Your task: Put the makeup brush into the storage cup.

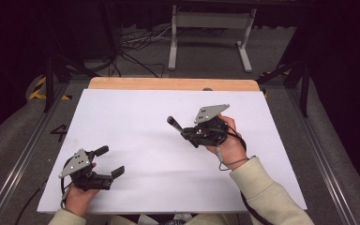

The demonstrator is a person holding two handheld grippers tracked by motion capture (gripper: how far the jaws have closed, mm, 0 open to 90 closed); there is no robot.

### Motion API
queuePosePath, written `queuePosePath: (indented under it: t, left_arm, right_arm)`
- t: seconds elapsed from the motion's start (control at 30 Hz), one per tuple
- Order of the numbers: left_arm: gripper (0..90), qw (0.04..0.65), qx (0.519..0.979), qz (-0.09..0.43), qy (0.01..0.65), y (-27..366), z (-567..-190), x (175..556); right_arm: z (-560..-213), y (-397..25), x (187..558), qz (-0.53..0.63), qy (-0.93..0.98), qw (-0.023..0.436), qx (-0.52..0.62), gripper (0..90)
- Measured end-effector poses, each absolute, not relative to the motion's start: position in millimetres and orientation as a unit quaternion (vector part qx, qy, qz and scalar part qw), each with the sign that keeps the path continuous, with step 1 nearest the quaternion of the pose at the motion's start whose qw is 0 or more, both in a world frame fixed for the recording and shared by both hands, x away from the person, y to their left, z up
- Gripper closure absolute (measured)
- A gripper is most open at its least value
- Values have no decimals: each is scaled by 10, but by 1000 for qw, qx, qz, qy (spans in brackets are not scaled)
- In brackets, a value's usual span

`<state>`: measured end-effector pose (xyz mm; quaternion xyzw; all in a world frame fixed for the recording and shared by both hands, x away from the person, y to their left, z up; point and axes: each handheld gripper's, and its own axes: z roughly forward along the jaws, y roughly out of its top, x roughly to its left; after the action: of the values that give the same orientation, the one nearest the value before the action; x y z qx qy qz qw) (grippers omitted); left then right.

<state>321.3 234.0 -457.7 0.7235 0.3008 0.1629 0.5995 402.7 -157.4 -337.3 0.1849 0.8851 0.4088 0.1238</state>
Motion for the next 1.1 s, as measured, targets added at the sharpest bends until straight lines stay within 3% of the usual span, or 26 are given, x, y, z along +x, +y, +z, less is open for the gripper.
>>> queuePosePath:
  t: [1.1]
  left_arm:
    - [9, 598, 725, 157, 303, 2338, -4579, 3213]
  right_arm:
    - [-3457, -1977, 3997, 549, 765, 226, 247, 796]
